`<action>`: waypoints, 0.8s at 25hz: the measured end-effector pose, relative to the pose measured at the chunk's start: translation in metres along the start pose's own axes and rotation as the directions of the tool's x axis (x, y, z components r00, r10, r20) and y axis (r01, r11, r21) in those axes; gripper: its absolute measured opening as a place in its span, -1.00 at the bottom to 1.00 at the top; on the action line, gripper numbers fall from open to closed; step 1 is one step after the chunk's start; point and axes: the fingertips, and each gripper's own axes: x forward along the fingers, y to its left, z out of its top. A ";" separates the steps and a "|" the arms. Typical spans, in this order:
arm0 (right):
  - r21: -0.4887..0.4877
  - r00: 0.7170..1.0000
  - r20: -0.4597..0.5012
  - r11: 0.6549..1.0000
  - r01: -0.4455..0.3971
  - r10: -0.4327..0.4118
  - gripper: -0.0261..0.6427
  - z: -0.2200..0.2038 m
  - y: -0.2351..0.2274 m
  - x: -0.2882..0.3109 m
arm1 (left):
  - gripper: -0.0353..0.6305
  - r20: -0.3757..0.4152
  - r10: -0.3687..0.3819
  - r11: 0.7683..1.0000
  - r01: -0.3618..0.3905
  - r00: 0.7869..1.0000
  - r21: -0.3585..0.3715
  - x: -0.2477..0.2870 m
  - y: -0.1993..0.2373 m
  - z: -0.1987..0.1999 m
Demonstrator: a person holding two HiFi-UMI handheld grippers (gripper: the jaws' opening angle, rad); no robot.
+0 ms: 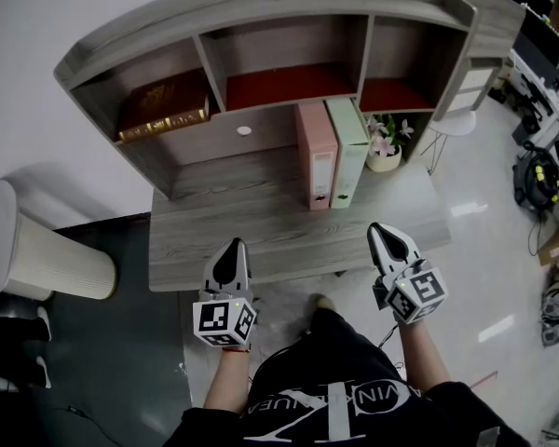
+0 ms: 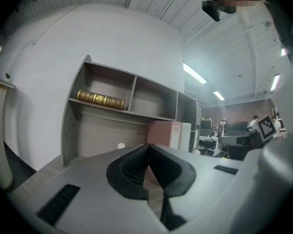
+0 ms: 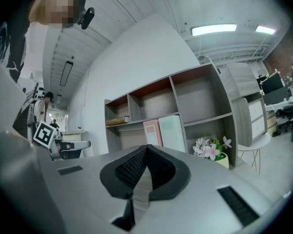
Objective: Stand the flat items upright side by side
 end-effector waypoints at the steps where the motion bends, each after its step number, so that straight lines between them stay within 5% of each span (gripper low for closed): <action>1: 0.001 1.000 0.001 1.000 0.000 0.000 -0.89 0.000 0.001 0.000 | -0.88 -0.001 -0.002 1.000 0.002 1.000 0.000 0.000 0.000 0.000; 20: 0.010 1.000 -0.007 1.000 -0.014 0.014 -0.89 -0.001 0.006 0.008 | -0.88 -0.024 -0.013 1.000 0.012 1.000 -0.017 0.012 0.004 -0.007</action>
